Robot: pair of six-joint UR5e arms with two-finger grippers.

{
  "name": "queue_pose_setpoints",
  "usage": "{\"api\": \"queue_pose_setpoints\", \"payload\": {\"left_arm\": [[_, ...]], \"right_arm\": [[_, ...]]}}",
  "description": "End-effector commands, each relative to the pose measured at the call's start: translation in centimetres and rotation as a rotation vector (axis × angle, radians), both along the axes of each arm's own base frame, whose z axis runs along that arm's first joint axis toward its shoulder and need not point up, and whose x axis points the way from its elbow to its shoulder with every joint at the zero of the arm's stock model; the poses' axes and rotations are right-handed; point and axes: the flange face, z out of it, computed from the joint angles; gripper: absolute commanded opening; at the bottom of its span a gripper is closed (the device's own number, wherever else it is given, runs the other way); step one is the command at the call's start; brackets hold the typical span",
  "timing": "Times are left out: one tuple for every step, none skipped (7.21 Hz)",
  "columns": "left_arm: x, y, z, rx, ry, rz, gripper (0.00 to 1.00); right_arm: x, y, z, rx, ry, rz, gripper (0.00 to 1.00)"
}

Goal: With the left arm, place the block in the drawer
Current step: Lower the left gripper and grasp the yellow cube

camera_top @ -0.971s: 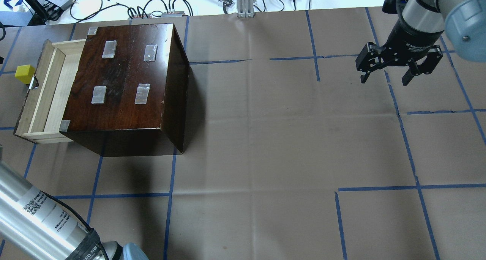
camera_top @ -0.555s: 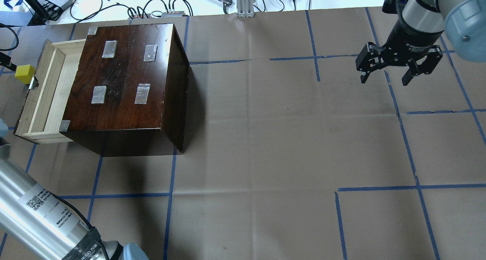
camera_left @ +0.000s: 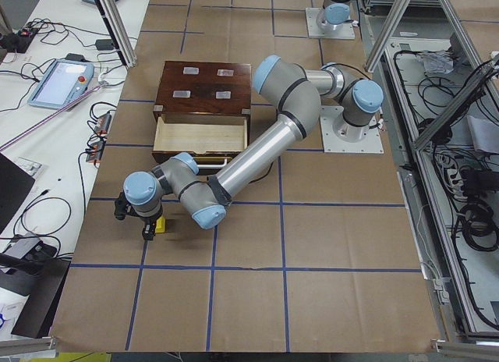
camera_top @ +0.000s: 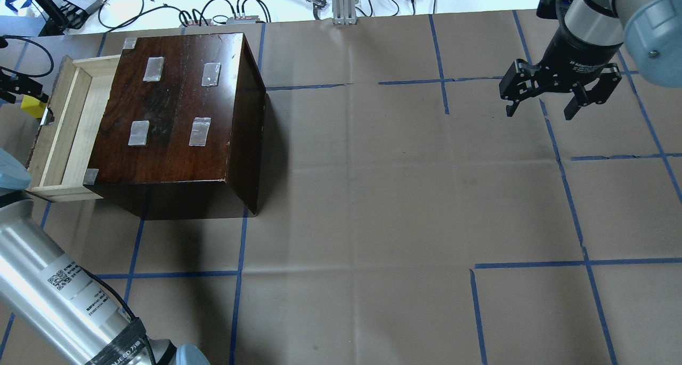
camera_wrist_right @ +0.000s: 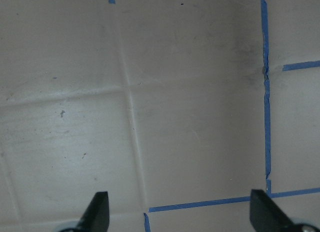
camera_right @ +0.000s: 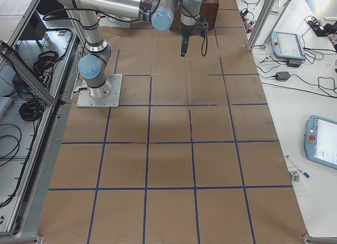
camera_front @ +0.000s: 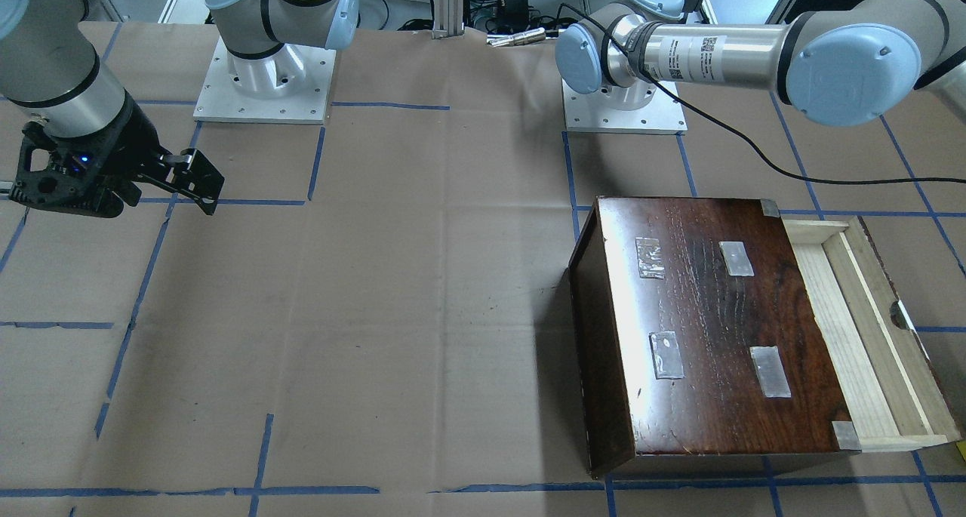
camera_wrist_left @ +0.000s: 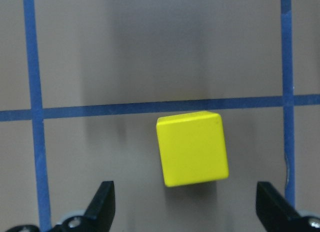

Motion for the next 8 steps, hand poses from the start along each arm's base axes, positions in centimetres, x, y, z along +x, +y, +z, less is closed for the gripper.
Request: {"api": "queue_pose_setpoints", "payload": {"left_arm": [[0.0, -0.2, -1.6, 0.005, 0.006, 0.001, 0.99], [0.1, -0.3, -1.5, -0.001, 0.001, 0.0, 0.88], [0.2, -0.2, -1.5, -0.002, 0.0, 0.001, 0.63], [0.2, -0.2, -1.5, -0.001, -0.002, 0.001, 0.45], [0.2, -0.2, -0.8, -0.007, -0.007, 0.002, 0.37], [0.3, -0.1, 0.2, -0.015, -0.016, 0.003, 0.32], [0.3, 0.1, 1.4, -0.019, -0.019, 0.002, 0.3], [0.0, 1.0, 4.8, -0.006, -0.034, 0.005, 0.3]], "right_arm": [[0.0, 0.0, 0.0, 0.001, 0.0, 0.0, 1.0], [0.0, 0.0, 0.0, -0.001, 0.0, 0.0, 1.0], [0.0, 0.0, 0.0, -0.001, 0.0, 0.0, 1.0], [0.0, 0.0, 0.0, -0.001, 0.0, 0.0, 1.0], [0.0, 0.0, 0.0, 0.001, 0.0, 0.0, 1.0], [0.0, 0.0, 0.0, 0.001, 0.0, 0.0, 1.0], [0.0, 0.0, 0.0, -0.001, 0.0, 0.0, 1.0], [0.0, 0.0, 0.0, 0.001, 0.0, 0.0, 1.0]]}}
